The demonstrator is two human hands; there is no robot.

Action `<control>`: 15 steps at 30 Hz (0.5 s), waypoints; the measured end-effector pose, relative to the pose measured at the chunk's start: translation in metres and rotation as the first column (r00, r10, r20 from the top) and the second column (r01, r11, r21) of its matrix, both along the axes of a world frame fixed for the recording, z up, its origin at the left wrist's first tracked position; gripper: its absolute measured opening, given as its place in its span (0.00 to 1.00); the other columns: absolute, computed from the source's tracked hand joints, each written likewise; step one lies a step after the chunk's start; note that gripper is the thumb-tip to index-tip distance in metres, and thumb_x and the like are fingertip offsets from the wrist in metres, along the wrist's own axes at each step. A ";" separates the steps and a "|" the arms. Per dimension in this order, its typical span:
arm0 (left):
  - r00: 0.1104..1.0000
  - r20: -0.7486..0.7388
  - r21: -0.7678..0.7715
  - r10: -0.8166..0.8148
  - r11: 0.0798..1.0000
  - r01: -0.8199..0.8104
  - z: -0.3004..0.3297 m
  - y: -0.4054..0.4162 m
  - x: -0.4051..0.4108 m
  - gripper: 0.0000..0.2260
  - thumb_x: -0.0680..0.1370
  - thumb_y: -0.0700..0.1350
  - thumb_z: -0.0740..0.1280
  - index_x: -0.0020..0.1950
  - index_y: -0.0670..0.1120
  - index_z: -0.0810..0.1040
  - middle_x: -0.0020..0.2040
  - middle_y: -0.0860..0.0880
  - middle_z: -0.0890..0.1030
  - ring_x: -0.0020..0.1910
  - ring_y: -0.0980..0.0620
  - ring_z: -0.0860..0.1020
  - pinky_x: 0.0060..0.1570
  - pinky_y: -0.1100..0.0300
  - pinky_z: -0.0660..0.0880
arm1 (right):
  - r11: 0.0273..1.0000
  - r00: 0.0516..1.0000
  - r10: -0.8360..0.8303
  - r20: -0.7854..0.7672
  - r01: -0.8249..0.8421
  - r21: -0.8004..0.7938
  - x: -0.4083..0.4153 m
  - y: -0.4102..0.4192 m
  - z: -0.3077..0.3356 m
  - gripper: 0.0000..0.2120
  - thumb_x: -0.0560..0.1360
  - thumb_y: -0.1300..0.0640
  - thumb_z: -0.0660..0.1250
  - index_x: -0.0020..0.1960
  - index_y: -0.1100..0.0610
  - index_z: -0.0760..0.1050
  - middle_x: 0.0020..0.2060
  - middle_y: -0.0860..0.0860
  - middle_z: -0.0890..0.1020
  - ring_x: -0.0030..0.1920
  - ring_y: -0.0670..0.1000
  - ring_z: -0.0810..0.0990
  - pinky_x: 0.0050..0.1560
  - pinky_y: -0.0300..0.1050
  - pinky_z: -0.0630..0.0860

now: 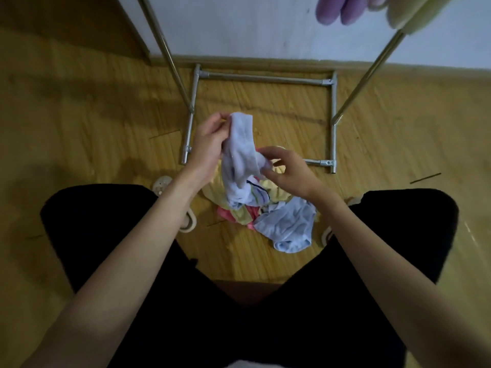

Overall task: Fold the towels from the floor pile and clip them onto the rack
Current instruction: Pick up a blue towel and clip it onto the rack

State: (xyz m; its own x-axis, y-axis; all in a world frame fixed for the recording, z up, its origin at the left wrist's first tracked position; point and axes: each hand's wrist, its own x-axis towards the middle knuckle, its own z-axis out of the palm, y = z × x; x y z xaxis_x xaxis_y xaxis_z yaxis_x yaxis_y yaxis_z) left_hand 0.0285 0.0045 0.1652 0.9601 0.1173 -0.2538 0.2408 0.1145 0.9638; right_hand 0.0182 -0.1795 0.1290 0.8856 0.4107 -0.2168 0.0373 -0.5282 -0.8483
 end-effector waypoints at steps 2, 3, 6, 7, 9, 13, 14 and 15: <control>0.999 0.004 -0.071 -0.032 0.997 0.032 0.023 -0.005 -0.008 0.13 0.78 0.31 0.57 0.45 0.46 0.75 0.41 0.49 0.77 0.43 0.54 0.75 0.45 0.61 0.71 | 0.998 0.998 -0.038 -0.042 0.041 0.053 -0.006 -0.004 0.021 0.17 0.72 0.63 0.68 0.61 0.57 0.77 0.49 0.51 0.83 0.50 0.51 0.81 0.52 0.53 0.78; 0.999 0.014 -0.101 -0.050 0.994 0.051 0.035 -0.007 -0.012 0.13 0.78 0.30 0.56 0.46 0.46 0.75 0.41 0.48 0.77 0.43 0.53 0.75 0.44 0.61 0.71 | 0.995 0.996 -0.049 -0.069 0.055 0.089 -0.010 -0.006 0.032 0.16 0.72 0.64 0.68 0.59 0.57 0.78 0.47 0.53 0.84 0.48 0.52 0.82 0.50 0.52 0.79; 0.995 0.039 -0.208 -0.087 0.974 0.093 0.067 -0.013 -0.021 0.14 0.77 0.30 0.55 0.46 0.45 0.76 0.41 0.48 0.78 0.42 0.54 0.77 0.42 0.63 0.74 | 0.970 0.988 -0.030 -0.148 0.064 0.234 -0.023 -0.016 0.062 0.06 0.73 0.68 0.69 0.49 0.63 0.80 0.36 0.53 0.82 0.36 0.46 0.80 0.37 0.41 0.75; 0.996 0.033 -0.256 -0.084 0.963 0.090 0.075 -0.015 -0.023 0.13 0.78 0.30 0.55 0.45 0.44 0.76 0.41 0.48 0.79 0.42 0.54 0.78 0.43 0.63 0.74 | 0.956 0.984 -0.041 -0.173 0.089 0.279 -0.028 -0.020 0.070 0.02 0.73 0.68 0.69 0.46 0.64 0.79 0.33 0.50 0.81 0.33 0.43 0.78 0.35 0.36 0.73; 0.999 -0.014 -0.353 -0.047 0.935 0.040 0.088 -0.017 -0.025 0.12 0.79 0.34 0.55 0.43 0.42 0.77 0.40 0.47 0.80 0.42 0.53 0.78 0.48 0.61 0.73 | 0.918 0.974 -0.097 -0.203 0.167 0.361 -0.033 -0.032 0.087 0.03 0.72 0.66 0.72 0.41 0.63 0.79 0.27 0.45 0.79 0.28 0.40 0.75 0.32 0.31 0.70; 0.997 -0.070 -0.268 -0.011 0.963 -0.008 0.102 -0.022 -0.029 0.15 0.78 0.44 0.59 0.34 0.45 0.78 0.34 0.48 0.77 0.39 0.54 0.76 0.48 0.57 0.71 | 0.820 0.962 -0.191 -0.197 0.267 0.507 -0.029 -0.048 0.117 0.13 0.69 0.58 0.76 0.42 0.68 0.78 0.30 0.50 0.79 0.32 0.44 0.75 0.36 0.37 0.72; 0.998 -0.056 -0.233 -0.041 0.972 0.027 0.102 -0.023 -0.031 0.16 0.79 0.46 0.58 0.33 0.45 0.76 0.34 0.48 0.75 0.38 0.55 0.74 0.45 0.58 0.71 | 0.802 0.963 -0.206 -0.173 0.268 0.534 -0.027 -0.048 0.125 0.14 0.70 0.58 0.75 0.44 0.69 0.78 0.32 0.51 0.79 0.34 0.45 0.76 0.37 0.37 0.73; 0.995 -0.034 -0.206 -0.094 0.975 0.085 0.104 -0.024 -0.034 0.16 0.80 0.49 0.58 0.34 0.46 0.74 0.34 0.48 0.73 0.37 0.55 0.74 0.44 0.58 0.72 | 0.783 0.963 -0.222 -0.151 0.268 0.561 -0.025 -0.046 0.133 0.12 0.71 0.59 0.74 0.45 0.68 0.79 0.34 0.51 0.80 0.36 0.45 0.77 0.39 0.37 0.74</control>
